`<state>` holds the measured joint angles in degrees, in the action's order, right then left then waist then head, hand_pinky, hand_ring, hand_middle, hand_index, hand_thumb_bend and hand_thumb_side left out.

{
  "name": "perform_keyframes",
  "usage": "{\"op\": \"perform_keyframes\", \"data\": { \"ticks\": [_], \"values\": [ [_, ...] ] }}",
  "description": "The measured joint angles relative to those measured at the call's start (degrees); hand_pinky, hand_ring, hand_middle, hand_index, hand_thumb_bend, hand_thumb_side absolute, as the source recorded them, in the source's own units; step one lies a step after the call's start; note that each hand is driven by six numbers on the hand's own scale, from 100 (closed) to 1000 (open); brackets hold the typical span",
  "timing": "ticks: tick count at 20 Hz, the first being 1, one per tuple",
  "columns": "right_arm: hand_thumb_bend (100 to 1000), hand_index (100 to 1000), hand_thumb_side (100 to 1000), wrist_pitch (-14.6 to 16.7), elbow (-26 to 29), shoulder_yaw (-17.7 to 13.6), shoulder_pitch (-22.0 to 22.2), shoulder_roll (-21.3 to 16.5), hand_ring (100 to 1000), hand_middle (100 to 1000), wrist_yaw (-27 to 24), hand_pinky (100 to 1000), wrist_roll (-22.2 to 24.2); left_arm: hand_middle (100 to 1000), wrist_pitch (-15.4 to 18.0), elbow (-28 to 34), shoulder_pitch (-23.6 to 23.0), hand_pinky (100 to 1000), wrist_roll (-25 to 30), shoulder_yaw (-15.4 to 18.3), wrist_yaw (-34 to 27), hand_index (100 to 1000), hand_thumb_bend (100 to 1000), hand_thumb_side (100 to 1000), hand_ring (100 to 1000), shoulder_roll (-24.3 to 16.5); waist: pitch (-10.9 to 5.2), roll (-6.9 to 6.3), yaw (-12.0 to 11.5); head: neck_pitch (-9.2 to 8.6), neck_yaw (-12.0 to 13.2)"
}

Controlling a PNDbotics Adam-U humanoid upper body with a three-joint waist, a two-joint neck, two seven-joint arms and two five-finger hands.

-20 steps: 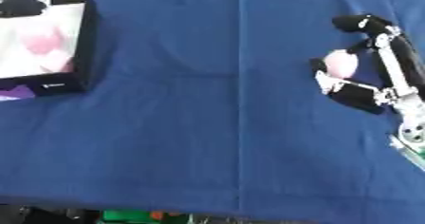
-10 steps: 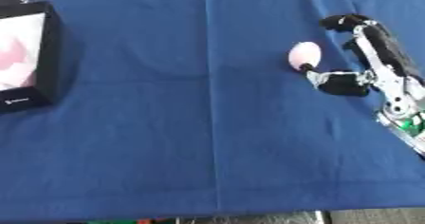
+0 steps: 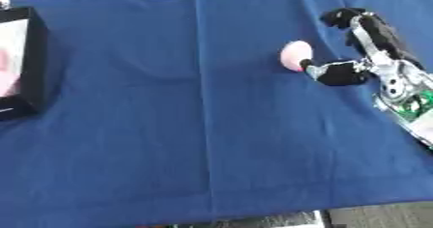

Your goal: Pick up the objects with one hand, pass them to the other hand, and then place them into the box on the other side of the table.

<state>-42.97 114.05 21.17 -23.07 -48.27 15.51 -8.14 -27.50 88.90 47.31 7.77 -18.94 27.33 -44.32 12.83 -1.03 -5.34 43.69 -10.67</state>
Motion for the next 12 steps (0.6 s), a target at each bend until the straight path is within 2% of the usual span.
{"op": "perform_keyframes", "data": {
  "ticks": [6,12],
  "values": [
    [406,820,182,-2.31,0.00,-0.29,-0.70,-1.10,850,767,-2.02,701,0.91,762,0.00,0.06,0.48,930,0.00,0.00,-0.04,760,100,432,780,0.04,0.22,-0.05,-0.85,-0.20,-0.84],
    [397,820,203,-3.24,0.00,-0.22,-1.23,-1.65,849,765,-4.15,711,0.32,762,-0.02,0.41,1.12,929,-0.02,0.00,-0.33,760,100,435,780,0.15,0.98,-0.30,-1.94,-0.53,-1.63]
  ]
}}
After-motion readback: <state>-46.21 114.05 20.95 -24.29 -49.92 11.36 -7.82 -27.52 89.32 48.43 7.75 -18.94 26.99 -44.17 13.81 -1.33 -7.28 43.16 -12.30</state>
